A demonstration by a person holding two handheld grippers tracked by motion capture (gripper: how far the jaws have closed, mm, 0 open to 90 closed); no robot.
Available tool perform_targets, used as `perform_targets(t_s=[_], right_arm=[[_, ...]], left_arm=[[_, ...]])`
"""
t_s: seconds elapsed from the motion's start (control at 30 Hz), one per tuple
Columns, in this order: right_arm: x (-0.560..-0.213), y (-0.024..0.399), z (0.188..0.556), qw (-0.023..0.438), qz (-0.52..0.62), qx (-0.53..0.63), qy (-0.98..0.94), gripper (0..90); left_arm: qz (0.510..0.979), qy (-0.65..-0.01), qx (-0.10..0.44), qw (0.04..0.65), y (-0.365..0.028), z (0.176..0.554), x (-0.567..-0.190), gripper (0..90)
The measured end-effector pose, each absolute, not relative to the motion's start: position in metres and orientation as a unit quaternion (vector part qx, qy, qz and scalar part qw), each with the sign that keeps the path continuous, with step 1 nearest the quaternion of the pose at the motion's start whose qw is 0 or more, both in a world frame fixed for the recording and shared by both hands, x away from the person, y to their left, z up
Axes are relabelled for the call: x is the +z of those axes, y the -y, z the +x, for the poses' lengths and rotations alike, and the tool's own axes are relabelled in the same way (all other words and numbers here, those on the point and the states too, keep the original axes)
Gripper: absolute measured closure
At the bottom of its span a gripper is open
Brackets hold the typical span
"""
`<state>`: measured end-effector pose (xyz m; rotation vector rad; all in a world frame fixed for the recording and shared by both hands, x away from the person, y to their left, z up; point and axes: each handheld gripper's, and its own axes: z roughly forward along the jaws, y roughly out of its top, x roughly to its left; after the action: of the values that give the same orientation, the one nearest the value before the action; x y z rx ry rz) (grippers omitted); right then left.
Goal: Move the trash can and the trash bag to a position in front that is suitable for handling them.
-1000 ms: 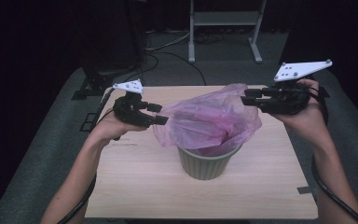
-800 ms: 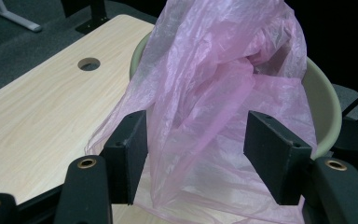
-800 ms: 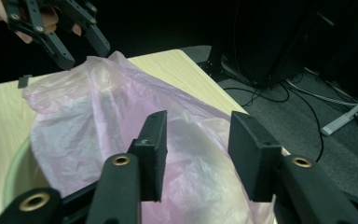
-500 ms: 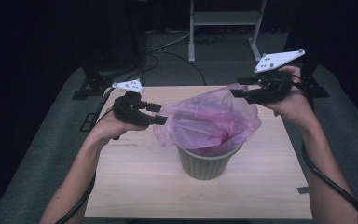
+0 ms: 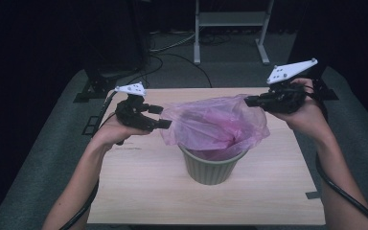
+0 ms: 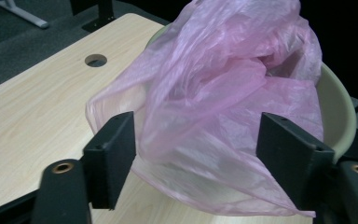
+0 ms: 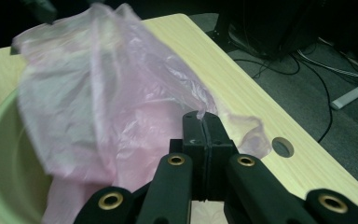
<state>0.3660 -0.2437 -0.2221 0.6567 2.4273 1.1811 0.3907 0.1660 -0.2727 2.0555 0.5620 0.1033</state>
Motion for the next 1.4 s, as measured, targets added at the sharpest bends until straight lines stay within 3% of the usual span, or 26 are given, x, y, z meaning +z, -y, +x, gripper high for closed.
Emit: perform_targets(t_s=[0.1,0.23,0.33,0.5,0.6,0.87,1.4], right_arm=[[-0.223,0.252,0.356,0.178,0.232,0.426,-0.856,90.0],[-0.225,0.262,0.347,0.177,0.232,0.435,-0.852,90.0],[-0.226,0.267,0.343,0.175,0.231,0.442,-0.849,90.0],[-0.230,0.272,0.337,0.168,0.232,0.440,-0.851,90.0],[-0.234,0.275,0.333,0.160,0.229,0.438,-0.854,90.0],[-0.248,0.277,0.315,0.137,0.217,0.420,-0.871,90.0],[-0.287,0.284,0.305,0.097,0.229,0.393,-0.885,90.0]], left_arm=[[0.842,-0.242,0.043,0.481,-0.165,0.391,-0.275,22.5],[0.838,-0.241,0.037,0.488,-0.162,0.390,-0.277,24.9],[0.838,-0.225,0.037,0.496,-0.159,0.388,-0.274,38.8],[0.846,-0.178,0.041,0.501,-0.156,0.381,-0.268,78.2],[0.850,-0.150,0.038,0.504,-0.158,0.376,-0.265,89.1],[0.864,-0.075,0.021,0.498,-0.169,0.354,-0.268,89.8],[0.896,-0.022,0.007,0.444,-0.160,0.337,-0.300,89.8]])
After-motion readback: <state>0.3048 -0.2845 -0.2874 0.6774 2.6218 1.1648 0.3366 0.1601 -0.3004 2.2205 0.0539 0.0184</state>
